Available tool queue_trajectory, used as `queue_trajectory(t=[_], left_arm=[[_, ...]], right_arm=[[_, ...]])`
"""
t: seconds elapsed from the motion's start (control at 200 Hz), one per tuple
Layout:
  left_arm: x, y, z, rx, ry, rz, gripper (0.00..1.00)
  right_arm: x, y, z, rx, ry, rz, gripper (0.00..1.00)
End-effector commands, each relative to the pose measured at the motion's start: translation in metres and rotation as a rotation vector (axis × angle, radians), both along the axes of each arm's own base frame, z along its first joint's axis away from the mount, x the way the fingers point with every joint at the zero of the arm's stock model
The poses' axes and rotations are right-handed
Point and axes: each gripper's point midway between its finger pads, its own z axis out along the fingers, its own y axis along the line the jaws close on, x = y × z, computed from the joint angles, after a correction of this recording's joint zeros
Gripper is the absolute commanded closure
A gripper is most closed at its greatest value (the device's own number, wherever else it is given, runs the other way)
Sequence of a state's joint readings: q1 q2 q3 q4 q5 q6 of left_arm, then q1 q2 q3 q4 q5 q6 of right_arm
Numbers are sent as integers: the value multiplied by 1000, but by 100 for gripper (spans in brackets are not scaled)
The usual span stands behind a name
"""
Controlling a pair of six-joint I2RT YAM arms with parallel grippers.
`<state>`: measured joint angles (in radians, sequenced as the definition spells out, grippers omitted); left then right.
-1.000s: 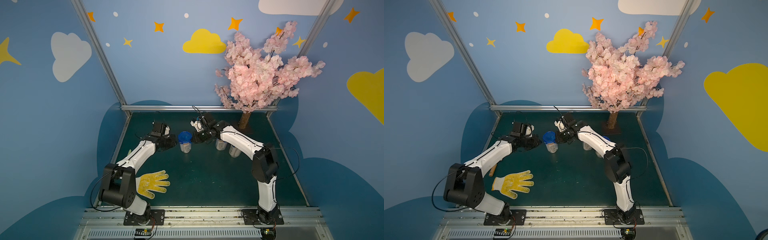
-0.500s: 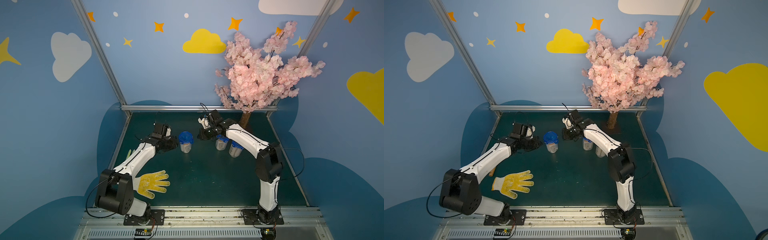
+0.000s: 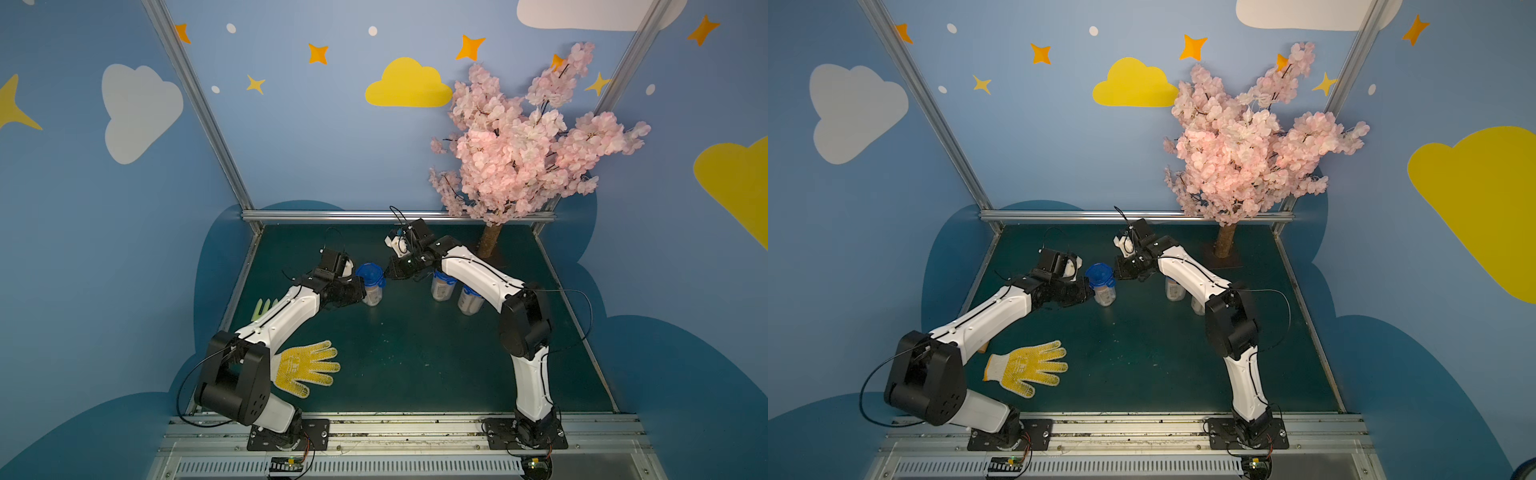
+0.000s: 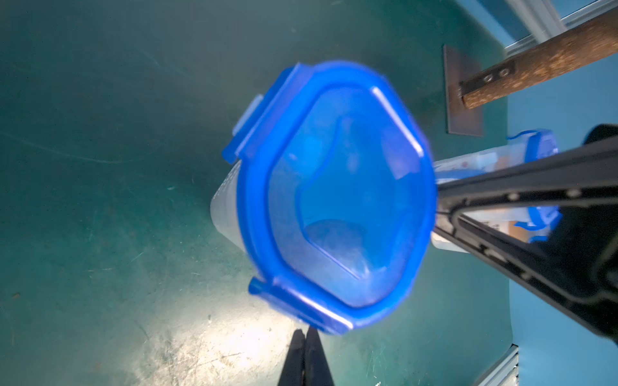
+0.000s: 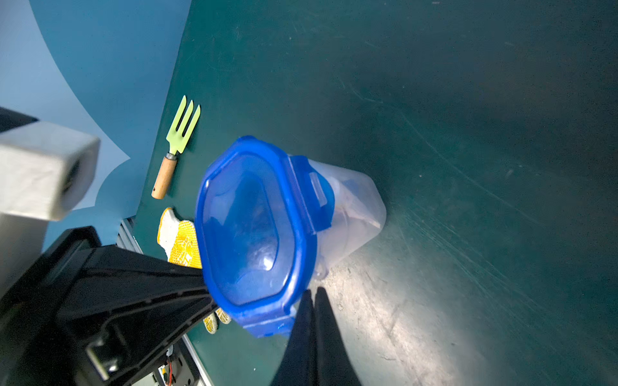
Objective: Take out toiletry kits
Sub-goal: Adjust the container at the center of the board.
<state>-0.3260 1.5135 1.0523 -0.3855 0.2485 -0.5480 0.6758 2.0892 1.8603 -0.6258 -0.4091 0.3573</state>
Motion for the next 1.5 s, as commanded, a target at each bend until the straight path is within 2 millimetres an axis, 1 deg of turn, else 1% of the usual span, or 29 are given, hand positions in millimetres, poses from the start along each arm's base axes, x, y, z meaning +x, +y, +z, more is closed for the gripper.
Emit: queue_trajectory(t=[0.0,0.22,0.365,0.385,0.676,0.836,0.971,1.091,1.242,1.347,1.422,1.497], left_arm=[[9,-3,7,-17,-25,1,98],[18,2,8,4,-32,13,98],[17,8,6,10,-22,20,98],[19,13,4,32,-27,39,98],[11,40,1,65,-17,101,98],[9,57,8,96,-28,145,98],[10,66,21,104,-59,174,98],[16,59,41,75,-111,140,98],[25,57,60,73,-145,134,98],[33,53,78,63,-199,127,98],[37,44,88,61,-227,103,98],[40,31,90,62,-232,70,98]], right_arm=[[-10,7,-3,15,23,28,100],[-24,12,-4,29,37,46,100],[-34,15,-3,37,42,55,100],[-36,15,-3,38,44,56,100],[-53,24,-1,52,52,78,100],[-61,28,-1,57,57,91,100],[-68,30,-1,65,64,101,100],[-73,26,2,75,59,102,100],[-72,9,7,75,48,83,100],[-66,-6,12,88,37,53,100],[-58,-15,17,115,36,29,100],[-50,-20,23,172,51,15,93]])
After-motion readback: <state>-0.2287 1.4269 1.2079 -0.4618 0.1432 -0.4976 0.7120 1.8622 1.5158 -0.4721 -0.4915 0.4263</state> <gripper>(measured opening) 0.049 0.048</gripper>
